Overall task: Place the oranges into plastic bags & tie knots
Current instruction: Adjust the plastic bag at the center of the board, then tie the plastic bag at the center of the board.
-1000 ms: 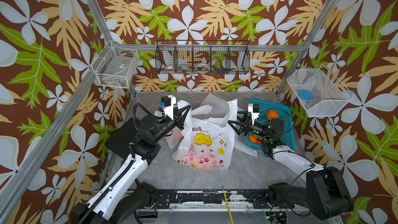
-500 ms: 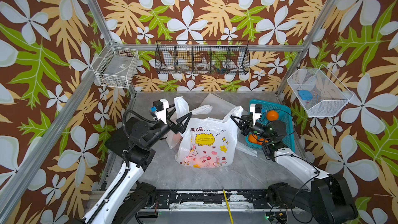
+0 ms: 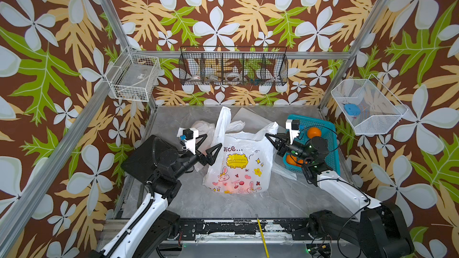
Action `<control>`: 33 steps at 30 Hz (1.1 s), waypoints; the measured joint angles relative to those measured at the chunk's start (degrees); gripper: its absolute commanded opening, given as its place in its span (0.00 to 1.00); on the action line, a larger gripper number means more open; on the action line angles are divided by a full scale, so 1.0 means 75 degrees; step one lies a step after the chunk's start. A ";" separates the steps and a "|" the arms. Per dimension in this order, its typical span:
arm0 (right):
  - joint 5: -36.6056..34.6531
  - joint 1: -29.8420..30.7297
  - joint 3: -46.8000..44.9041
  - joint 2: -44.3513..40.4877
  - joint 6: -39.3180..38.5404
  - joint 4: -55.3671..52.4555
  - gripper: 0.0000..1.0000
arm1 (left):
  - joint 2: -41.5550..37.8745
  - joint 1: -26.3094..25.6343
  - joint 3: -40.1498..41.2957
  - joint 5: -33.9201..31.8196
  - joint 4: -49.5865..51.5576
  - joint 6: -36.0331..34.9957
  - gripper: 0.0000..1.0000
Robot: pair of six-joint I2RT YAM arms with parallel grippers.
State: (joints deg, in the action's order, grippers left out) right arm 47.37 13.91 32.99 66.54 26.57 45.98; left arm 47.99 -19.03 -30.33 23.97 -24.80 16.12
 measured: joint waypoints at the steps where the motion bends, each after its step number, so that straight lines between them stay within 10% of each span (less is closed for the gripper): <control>1: 0.0000 0.0000 0.0000 -0.0035 -0.0017 -0.0050 0.00 | 0.0245 0.0000 -0.0070 0.0044 -0.0137 -0.0003 1.00; 8: -0.0085 0.0012 0.0009 -0.0207 -0.0154 -0.0329 0.00 | 0.1606 0.0000 -0.0446 0.0670 -0.1306 -0.0096 0.80; 18: -0.0248 0.0032 0.0402 -0.0370 -0.0871 -0.1533 0.00 | 0.2428 0.0000 -0.0737 0.1262 -0.2203 -0.0469 0.00; 33: -0.2267 0.2157 0.2699 0.0420 -0.4398 -0.5992 0.00 | 0.1131 -0.0691 -0.1207 0.0376 0.1148 -0.3343 0.00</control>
State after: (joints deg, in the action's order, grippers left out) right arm 30.37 30.09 53.23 69.69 -6.42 1.04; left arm 56.47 -24.21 -39.38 26.79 -16.19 -8.95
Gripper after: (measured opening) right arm 0.049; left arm 0.066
